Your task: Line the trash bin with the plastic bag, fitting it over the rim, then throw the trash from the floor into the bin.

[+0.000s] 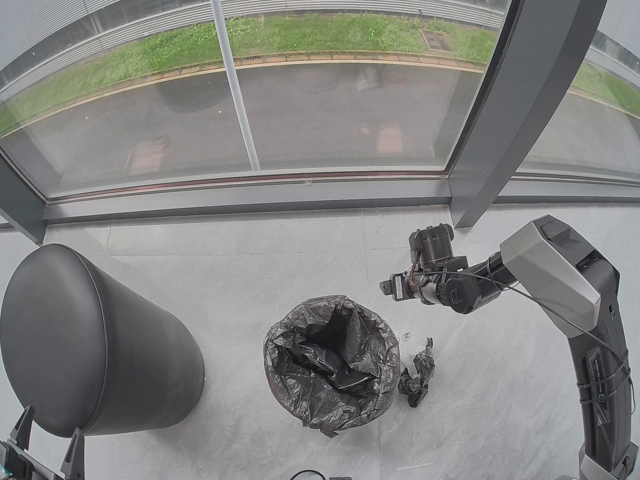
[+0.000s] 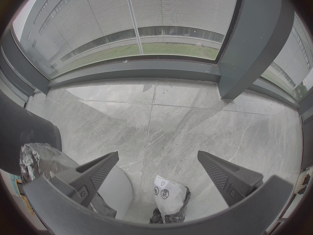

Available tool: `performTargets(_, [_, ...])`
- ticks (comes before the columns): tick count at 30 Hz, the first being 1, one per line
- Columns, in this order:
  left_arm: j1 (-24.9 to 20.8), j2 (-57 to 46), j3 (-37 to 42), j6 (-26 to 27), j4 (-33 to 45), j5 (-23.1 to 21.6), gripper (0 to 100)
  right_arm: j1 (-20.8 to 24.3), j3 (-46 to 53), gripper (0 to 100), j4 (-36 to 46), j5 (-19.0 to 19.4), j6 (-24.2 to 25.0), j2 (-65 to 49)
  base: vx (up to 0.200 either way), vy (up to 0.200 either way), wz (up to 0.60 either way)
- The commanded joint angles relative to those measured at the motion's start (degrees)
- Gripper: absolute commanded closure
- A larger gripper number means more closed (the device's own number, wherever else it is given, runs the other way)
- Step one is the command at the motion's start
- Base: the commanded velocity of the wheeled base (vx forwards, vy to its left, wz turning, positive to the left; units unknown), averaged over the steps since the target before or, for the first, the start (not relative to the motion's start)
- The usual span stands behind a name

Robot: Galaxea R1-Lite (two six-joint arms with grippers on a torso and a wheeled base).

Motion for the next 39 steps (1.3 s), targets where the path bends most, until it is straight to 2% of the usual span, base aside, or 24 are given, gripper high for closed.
performTargets(1, [-0.01, -0.77, 0.31, 0.08, 0.06, 0.06, 0, -0.24, -6.81, 0, 3.5, -0.05, -0.05, 4.44, 0.0, 0.0, 0.0])
performTargets(14, [-0.01, -0.77, 0.31, 0.34, 0.06, 0.06, 0, -0.68, -19.82, 0, 11.67, -0.14, -0.05, 9.36, 0.0, 0.0, 0.0])
performTargets(21, [-0.01, -0.77, 0.31, 0.51, 0.06, -0.03, 0, -0.68, -21.75, 0, 14.14, -0.14, -0.49, 10.15, 0.0, 0.0, 0.0])
performTargets(26, [-0.01, -0.77, 0.4, 0.69, 0.06, -0.12, 0, -0.77, -27.27, 0, 20.9, -0.14, -1.1, 12.26, 0.0, 0.0, 0.0])
performTargets(39, [-0.01, -0.77, 0.31, 0.69, -0.03, -0.12, 0, -1.12, -27.27, 0, 29.87, -0.23, -1.72, 17.45, 0.0, 0.0, 0.0])
